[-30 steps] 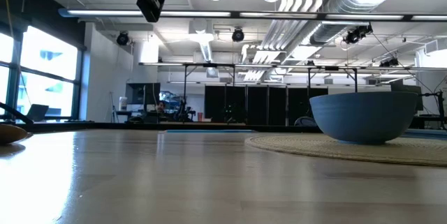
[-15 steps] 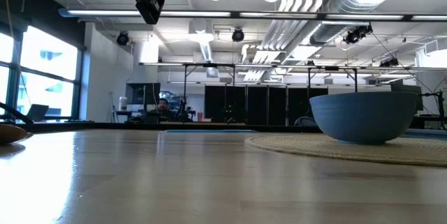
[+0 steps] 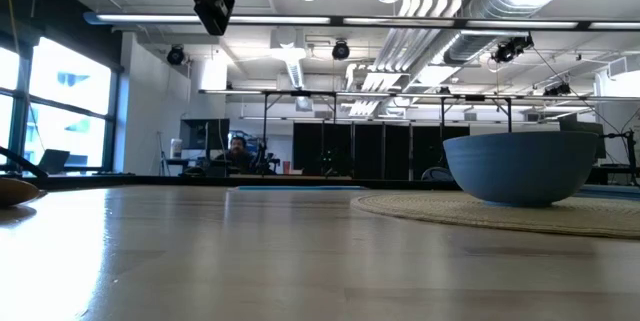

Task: Pick & Place Utensil
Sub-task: Put the green cup at the top right of the brown table mat

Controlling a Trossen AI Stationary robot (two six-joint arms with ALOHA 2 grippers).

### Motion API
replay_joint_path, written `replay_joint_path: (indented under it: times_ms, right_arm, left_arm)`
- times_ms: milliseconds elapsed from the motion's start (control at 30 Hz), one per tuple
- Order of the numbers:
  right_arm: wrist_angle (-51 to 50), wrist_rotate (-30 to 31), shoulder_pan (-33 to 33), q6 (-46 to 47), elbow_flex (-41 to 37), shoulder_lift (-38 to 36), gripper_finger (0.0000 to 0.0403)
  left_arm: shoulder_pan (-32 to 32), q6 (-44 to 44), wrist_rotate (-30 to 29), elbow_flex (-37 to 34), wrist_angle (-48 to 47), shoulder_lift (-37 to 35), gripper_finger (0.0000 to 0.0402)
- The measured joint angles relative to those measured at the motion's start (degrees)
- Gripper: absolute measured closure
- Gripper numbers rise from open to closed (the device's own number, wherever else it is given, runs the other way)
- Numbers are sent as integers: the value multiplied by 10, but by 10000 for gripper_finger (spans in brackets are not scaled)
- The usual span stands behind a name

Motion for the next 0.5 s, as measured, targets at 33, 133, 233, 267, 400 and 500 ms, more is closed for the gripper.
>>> replay_joint_path:
  times_ms: [33, 133, 233, 267, 400, 500]
  right_arm:
    - [6, 2, 3, 1, -7, 0, 19]
    - [29, 4, 13, 5, -33, 0, 5]
    - [74, 20, 23, 4, -65, 0, 6]
    - [88, 28, 26, 3, -75, 0, 7]
    - [153, 75, 40, -19, -111, 0, 7]
    - [190, 106, 47, -39, -134, 0, 8]
  left_arm:
    - [0, 0, -2, 0, 0, 0, 266]
    - [0, 0, -5, 0, 0, 0, 266]
    - [0, 0, -6, 0, -7, 0, 266]
    - [0, 0, -6, 0, -8, 0, 266]
    - [0, 0, -6, 0, -10, 0, 266]
    - [0, 0, -6, 0, -10, 0, 266]
